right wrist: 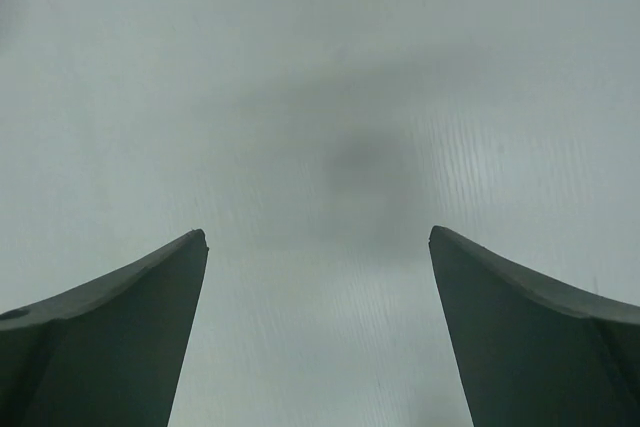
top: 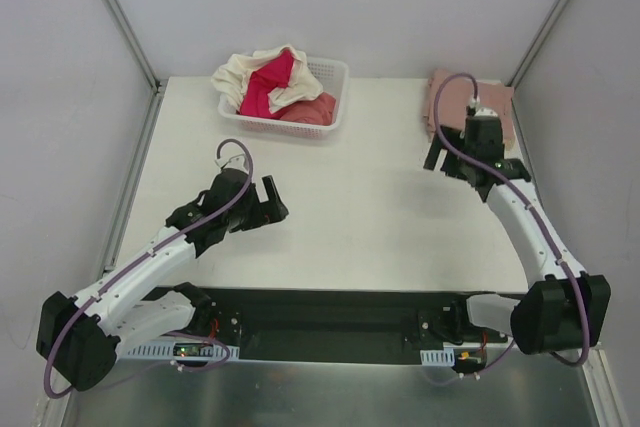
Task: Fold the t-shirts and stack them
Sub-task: Neatly place the folded tshirt to the corner
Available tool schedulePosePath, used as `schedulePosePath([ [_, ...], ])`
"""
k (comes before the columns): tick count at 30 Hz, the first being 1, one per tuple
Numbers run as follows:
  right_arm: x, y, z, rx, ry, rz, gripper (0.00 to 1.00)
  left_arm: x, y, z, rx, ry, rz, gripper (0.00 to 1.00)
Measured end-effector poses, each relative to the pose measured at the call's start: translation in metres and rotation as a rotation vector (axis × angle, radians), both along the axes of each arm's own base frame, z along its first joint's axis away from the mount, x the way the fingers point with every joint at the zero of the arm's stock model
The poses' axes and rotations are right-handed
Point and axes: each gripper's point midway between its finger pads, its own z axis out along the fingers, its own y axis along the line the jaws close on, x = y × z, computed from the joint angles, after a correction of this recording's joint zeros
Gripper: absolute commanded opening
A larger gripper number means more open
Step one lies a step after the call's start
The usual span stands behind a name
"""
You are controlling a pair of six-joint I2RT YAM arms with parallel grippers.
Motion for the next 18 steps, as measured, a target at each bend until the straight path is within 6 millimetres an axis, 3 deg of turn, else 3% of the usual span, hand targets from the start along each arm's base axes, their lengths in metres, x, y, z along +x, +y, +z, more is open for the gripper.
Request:
schedulePosePath([
  [2,-0.034,0.002,-0.05,0.003,0.112,-0.001,0.97,-0.004,0.002,-0.005,-0.001,0.016,0.01,0.99],
  [4,-0.061,0.002,-0.078,0.004,0.171,-0.001,0.97,-0.007,0.004,-0.009,-0.002,0.027,0.017,0.99],
  [6,-0.081,0.003,-0.092,0.017,0.172,-0.001,0.97,-0.01,0.007,-0.015,-0.003,0.04,0.031,0.99],
  [11,-0.105,0.004,-0.086,0.07,0.011,0.007,0.97,-0.021,0.019,-0.03,0.007,0.057,0.071,0.99],
  [18,-0.107,0.006,-0.052,0.115,-0.193,0.022,0.97,-0.024,0.026,-0.026,-0.001,0.027,0.101,0.99],
])
